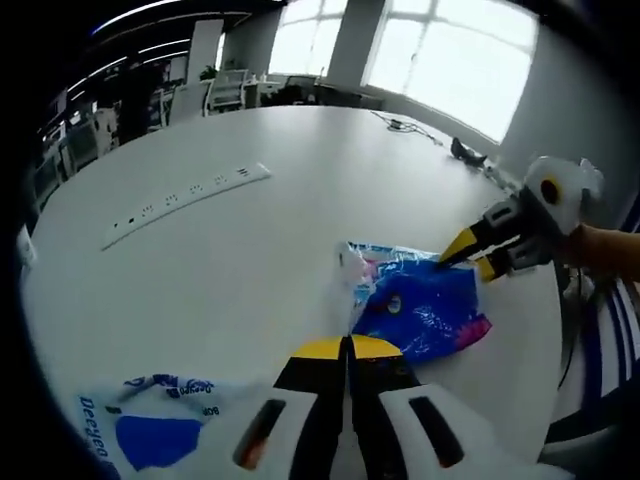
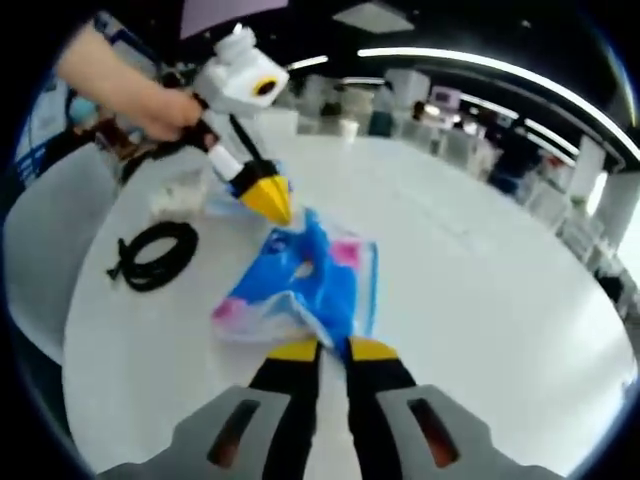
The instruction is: Arrange the tabletop items into an orderly group along one side of the table until the central work area is clear of visible clutter.
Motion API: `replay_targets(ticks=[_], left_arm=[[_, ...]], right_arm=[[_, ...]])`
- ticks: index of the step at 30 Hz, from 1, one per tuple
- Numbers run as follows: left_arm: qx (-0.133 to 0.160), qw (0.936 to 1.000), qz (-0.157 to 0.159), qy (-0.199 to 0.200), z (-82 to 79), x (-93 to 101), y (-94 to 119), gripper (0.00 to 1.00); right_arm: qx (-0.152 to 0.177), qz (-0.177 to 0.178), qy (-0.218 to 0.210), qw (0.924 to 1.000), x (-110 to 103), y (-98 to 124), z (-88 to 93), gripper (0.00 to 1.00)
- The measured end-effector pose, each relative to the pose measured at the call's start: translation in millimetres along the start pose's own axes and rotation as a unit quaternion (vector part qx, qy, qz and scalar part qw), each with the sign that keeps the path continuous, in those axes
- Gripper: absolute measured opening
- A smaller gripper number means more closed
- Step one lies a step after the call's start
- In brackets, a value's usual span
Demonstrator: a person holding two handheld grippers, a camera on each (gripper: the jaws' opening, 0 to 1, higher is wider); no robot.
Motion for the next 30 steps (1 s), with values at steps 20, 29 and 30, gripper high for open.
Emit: replay_targets(ticks=[20,29,30], left_arm=[[0.005,0.9950,-0.041,0.090,9.4,31.8,-23,0.00],[0.015,0.9917,-0.067,0.108,10.5,34.7,-25,0.00],[0.018,0.9913,-0.070,0.110,9.9,34.1,-25,0.00]], right_arm=[[-0.021,-0.016,0.056,0.9981,39,-4,13.5,0.09],[-0.015,-0.020,0.077,0.9967,57,-14,6.4,0.10],[-0.015,-0.020,0.080,0.9965,59,-16,5.4,0.10]])
Point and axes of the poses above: the point that each gripper's makers call its tool centre point, and the gripper's own axes: y roughly backward along the fingers, x roughly to its right, z roughly out of its underside, the point moved 8 cm from there along y, roughly backward along the fingers, and after that the axes turned 6 degrees about z, right-handed, at the moved point
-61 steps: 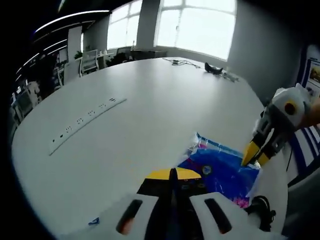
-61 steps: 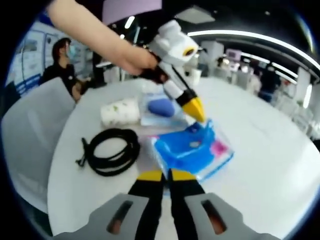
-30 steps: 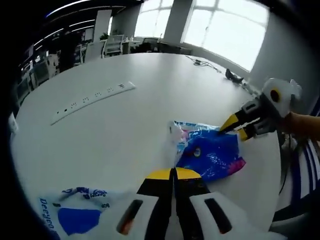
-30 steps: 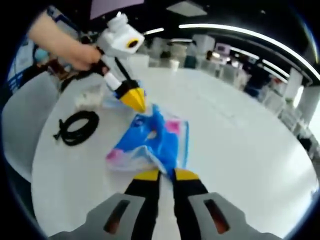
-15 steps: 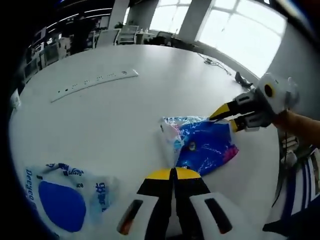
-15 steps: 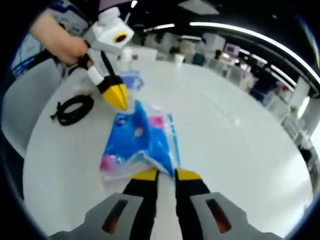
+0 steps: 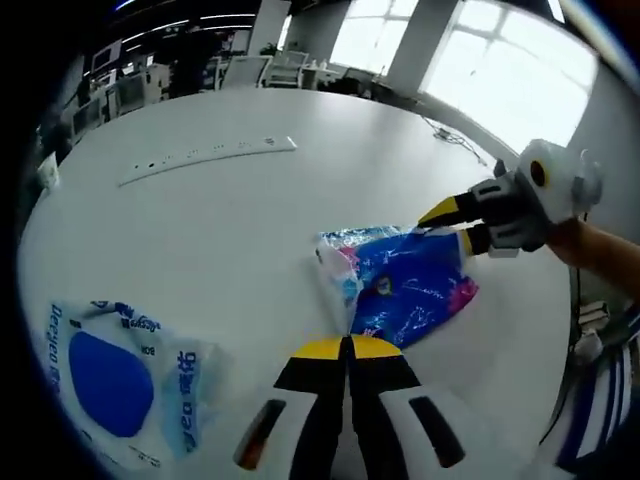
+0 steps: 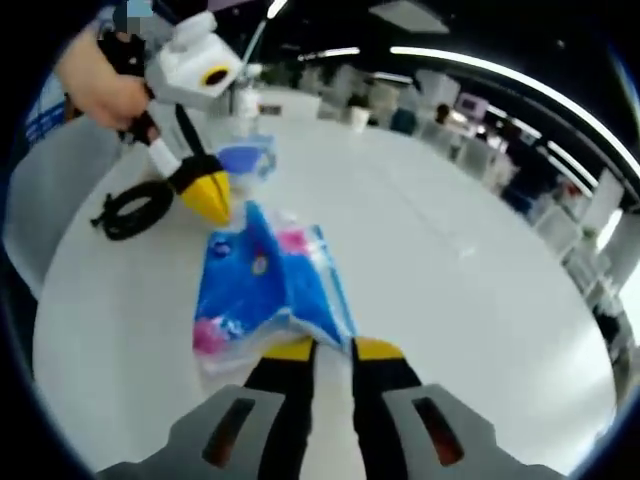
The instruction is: Arrange the tabletop items into an orderly group along one side of the table until the central work area is clear of visible clutter.
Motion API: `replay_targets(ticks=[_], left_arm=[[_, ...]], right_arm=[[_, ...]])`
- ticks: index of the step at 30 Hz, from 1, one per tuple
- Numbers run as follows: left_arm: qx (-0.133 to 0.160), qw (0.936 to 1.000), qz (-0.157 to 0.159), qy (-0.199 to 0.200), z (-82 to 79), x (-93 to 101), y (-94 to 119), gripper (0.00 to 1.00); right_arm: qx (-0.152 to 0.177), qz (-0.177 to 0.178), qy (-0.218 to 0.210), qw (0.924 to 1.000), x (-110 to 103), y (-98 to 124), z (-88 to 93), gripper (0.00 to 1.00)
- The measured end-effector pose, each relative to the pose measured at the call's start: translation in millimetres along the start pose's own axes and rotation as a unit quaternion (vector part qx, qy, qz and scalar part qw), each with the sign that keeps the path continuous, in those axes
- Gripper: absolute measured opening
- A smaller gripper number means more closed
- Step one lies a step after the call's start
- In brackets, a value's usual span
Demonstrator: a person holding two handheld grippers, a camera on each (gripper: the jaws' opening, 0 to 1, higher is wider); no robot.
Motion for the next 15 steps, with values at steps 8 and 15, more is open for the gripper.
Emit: replay_targets(ticks=[8,15], left_arm=[[0.008,0.9998,-0.016,0.013,-1.8,-3.3,-2,0.00],[0.017,0.9993,-0.022,0.026,-2.5,-0.5,-8,0.00]], right_arm=[[0.003,-0.003,0.008,1.0000,8,-6,-1.3,0.10],[-0.004,-0.005,0.008,0.9999,12,-8,6.8,0.10]])
Point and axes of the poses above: the point that each gripper's makers call its tool centre point, and the gripper's own axes: y roughly backward along the fingers, x roughly to its right, z roughly out of its underside, the point moved 8 cm from there along y, roughly backward along the fingers, and after that the axes turned 6 degrees about z, right-handed, at the moved point
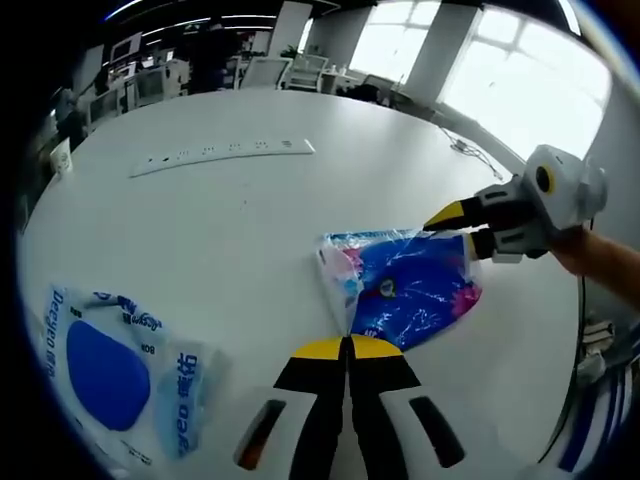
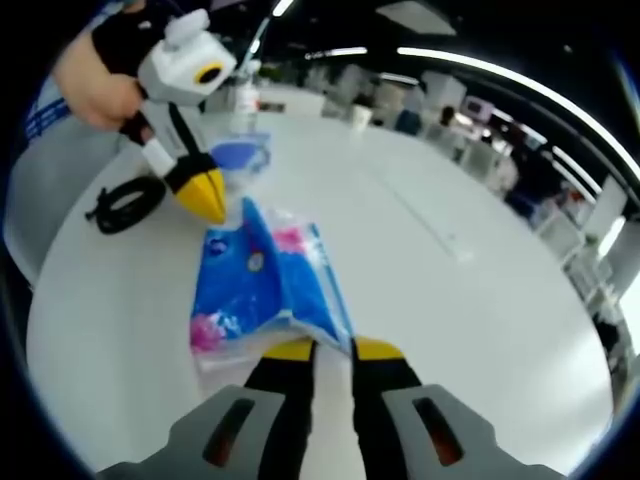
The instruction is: Arrange the tabletop items into an orderly group along one side of the table until the central work area is clear of visible clutter.
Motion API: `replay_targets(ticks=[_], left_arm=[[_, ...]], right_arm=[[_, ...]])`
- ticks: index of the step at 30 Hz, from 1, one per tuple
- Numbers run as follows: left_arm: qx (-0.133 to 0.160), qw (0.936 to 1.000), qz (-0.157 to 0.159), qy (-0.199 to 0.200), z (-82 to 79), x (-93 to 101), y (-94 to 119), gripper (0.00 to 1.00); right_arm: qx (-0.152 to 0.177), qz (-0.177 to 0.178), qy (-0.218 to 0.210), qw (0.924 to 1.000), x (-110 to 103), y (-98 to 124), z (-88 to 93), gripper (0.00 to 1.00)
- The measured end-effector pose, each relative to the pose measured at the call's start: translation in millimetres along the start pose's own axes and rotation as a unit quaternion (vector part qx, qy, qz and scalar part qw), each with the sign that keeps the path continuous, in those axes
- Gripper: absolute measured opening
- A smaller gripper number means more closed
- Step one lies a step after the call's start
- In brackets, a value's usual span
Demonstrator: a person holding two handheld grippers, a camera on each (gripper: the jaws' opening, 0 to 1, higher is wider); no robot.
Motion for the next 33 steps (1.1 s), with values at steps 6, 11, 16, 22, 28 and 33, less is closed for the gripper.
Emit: replay_targets(ticks=[6,11,16,22,28,33], left_arm=[[0.002,1.0000,-0.001,0.004,0.8,2.3,-2,0.00],[0.001,1.0000,-0.007,0.003,1.5,1.6,-2,0.00],[0.003,1.0000,-0.008,0.000,0.7,0.3,-2,0.00],[0.007,0.9999,-0.008,-0.001,-0.2,0.5,-2,0.00],[0.014,0.9999,0.000,0.003,-1.1,6.0,-3,0.00],[0.026,0.9996,0.012,0.005,-2.0,16.9,-6,0.00]], right_arm=[[-0.002,0.002,-0.003,1.0000,6,-1,2.8,0.10],[-0.003,0.003,-0.005,1.0000,8,-4,3.1,0.10],[-0.011,0.006,-0.014,0.9998,8,-6,5.0,0.10],[-0.007,0.007,-0.006,0.9999,7,-7,4.4,0.10],[-0.003,0.005,0.002,1.0000,9,0,5.7,0.08],[-0.007,0.009,0.007,0.9999,12,9,14.4,0.05]])
Point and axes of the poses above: the point that each gripper's makers call its tool centre point, and the gripper's own axes: y roughly backward along the fingers, x roughly to its right, z roughly out of its underside, the point moved 8 cm from there along y, roughly backward along the fingers, and after that the axes turned 6 degrees about z, right-handed, at the moved point
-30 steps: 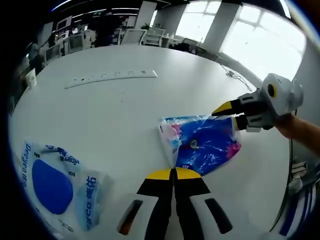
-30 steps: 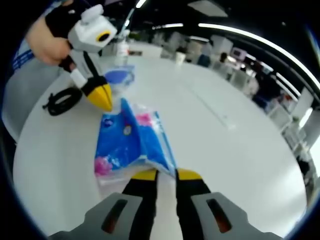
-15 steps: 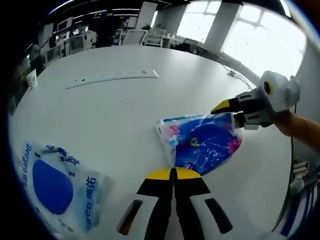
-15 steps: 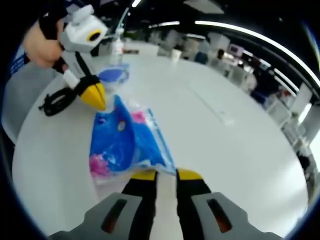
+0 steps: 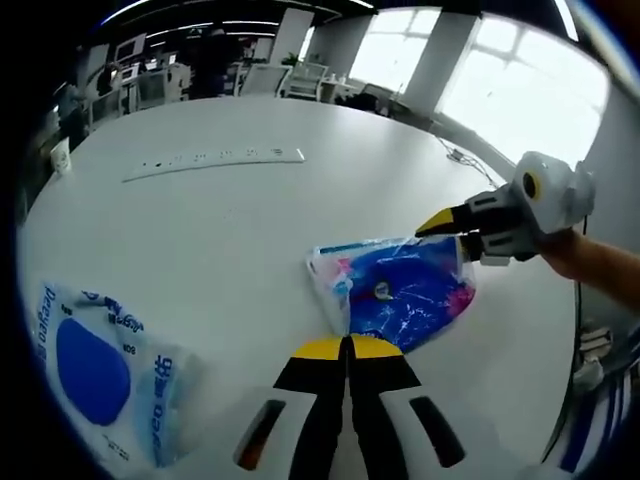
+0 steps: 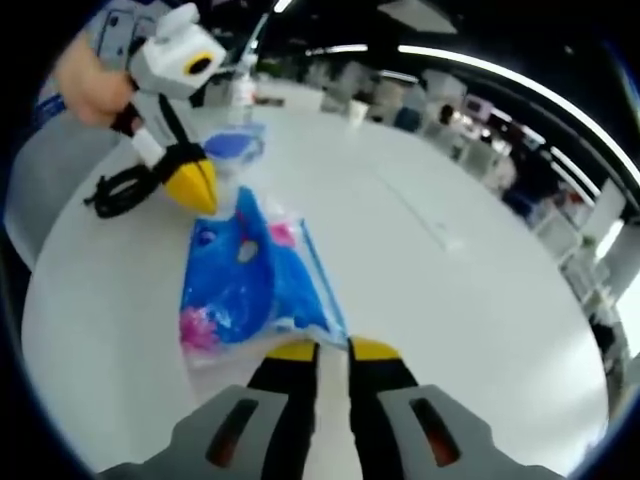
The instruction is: Arrange the tabletop items into an orderly group along one side of the table until the central work area is clear of visible clutter.
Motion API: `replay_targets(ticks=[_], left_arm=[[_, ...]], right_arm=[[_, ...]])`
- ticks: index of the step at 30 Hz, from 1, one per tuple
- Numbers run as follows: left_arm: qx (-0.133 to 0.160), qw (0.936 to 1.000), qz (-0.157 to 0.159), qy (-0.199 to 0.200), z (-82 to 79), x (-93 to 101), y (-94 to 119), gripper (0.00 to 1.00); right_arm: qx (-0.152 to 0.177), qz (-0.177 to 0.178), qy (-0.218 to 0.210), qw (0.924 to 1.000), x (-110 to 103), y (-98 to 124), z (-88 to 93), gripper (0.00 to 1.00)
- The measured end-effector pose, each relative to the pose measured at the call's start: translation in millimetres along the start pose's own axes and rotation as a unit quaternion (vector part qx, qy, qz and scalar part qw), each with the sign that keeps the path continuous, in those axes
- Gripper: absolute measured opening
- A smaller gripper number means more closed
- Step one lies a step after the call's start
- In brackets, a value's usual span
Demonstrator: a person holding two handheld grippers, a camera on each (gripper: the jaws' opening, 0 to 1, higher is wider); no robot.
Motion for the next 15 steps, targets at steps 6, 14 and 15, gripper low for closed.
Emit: replay_targets(ticks=[6,14,15], left_arm=[[0.003,0.9999,0.008,0.009,0.9,4.5,-4.3,0.00],[-0.002,1.0000,0.008,0.002,4.5,6.8,-6.2,0.00],[-0.001,1.0000,0.008,0.002,4.4,6.8,-6.4,0.00]], right_arm=[[-0.003,0.008,-0.011,0.9999,2.0,3.6,6.4,0.03],[-0.002,0.014,-0.018,0.9997,2.7,2.0,4.9,0.04],[-0.002,0.015,-0.019,0.9997,2.8,1.9,4.9,0.04]])
Point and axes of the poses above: the point that each gripper's makers call its tool centre point, and the gripper's own axes: y roughly backward along the fingers, x roughly to its right, z roughly out of its underside, the point moved 8 cm from there along y, roughly backward along the fingers, and after that the axes turned 6 degrees about z, right-handed, at the moved point
